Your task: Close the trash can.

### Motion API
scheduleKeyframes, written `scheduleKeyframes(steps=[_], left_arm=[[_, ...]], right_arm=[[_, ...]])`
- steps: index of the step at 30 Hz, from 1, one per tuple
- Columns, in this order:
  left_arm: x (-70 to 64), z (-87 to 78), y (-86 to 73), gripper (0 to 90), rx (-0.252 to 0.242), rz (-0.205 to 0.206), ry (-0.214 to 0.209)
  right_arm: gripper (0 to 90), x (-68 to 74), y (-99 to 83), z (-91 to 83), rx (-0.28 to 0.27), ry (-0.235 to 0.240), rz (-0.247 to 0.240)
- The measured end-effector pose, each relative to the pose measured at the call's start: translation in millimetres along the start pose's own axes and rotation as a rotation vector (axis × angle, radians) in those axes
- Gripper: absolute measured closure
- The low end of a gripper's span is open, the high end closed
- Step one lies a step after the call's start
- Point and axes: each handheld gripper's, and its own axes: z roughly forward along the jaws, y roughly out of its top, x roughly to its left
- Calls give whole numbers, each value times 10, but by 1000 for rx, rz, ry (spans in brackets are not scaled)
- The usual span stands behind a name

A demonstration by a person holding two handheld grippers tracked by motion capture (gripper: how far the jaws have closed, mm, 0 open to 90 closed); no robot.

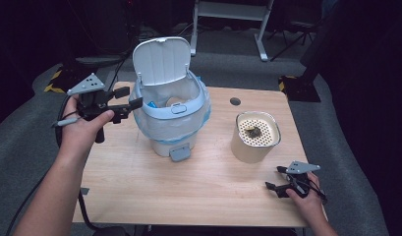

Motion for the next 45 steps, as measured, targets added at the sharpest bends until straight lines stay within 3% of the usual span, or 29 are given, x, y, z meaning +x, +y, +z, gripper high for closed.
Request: scheduleKeyframes(steps=[6, 11, 17, 22, 28, 34, 36, 39, 44, 45], left_arm=[[36, 23, 148, 368, -48, -15, 3], [100, 89, 263, 413, -57, -29, 14], [228, 185, 384, 420, -90, -21, 97], [356, 258, 464, 410, -105, -37, 135], [466, 358, 523, 428, -92, -59, 113], [479, 423, 563, 485, -80, -67, 78], [456, 452, 593, 474, -68, -38, 78], [444, 459, 618, 475, -50, -27, 85], [458, 426, 621, 497, -43, -31, 51], [435, 399, 609, 497, -42, -37, 24]], right_arm=[[143, -2, 0, 0, 0, 1, 0], [143, -2, 0, 0, 0, 1, 0], [143, -2, 0, 0, 0, 1, 0], [144, -1, 0, 0, 0, 1, 0], [143, -2, 0, 0, 0, 2, 0], [145, -3, 0, 0, 0, 2, 0], [149, -6, 0, -1, -1, 4, 2], [149, -6, 0, -1, -1, 4, 2], [149, -5, 0, -1, -2, 3, 4], [149, -5, 0, -2, -1, 4, 3]])
